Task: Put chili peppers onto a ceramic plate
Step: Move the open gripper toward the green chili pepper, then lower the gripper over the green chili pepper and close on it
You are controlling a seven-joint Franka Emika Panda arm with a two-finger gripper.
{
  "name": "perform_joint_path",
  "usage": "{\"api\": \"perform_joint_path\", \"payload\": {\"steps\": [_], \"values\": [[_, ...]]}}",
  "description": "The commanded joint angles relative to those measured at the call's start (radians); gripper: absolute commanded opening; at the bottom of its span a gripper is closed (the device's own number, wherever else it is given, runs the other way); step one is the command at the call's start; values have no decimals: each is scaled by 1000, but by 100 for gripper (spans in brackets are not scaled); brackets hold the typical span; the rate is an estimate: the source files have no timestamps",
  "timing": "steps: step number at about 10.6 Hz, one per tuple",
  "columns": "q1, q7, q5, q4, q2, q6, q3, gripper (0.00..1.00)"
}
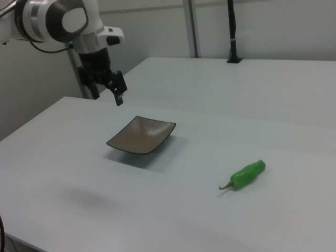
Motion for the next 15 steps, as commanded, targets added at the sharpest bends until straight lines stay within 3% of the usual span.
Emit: {"api": "perform_joint_path", "payload": {"steps": [1, 7, 10, 15], "values": [[-52, -6, 2, 28, 11, 29, -12, 100], [-274, -8, -1, 187, 170, 32, -30, 100], [-299, -20, -1, 209, 279, 138, -118, 100], [-388, -21, -1, 209, 437, 303, -120, 100]]}}
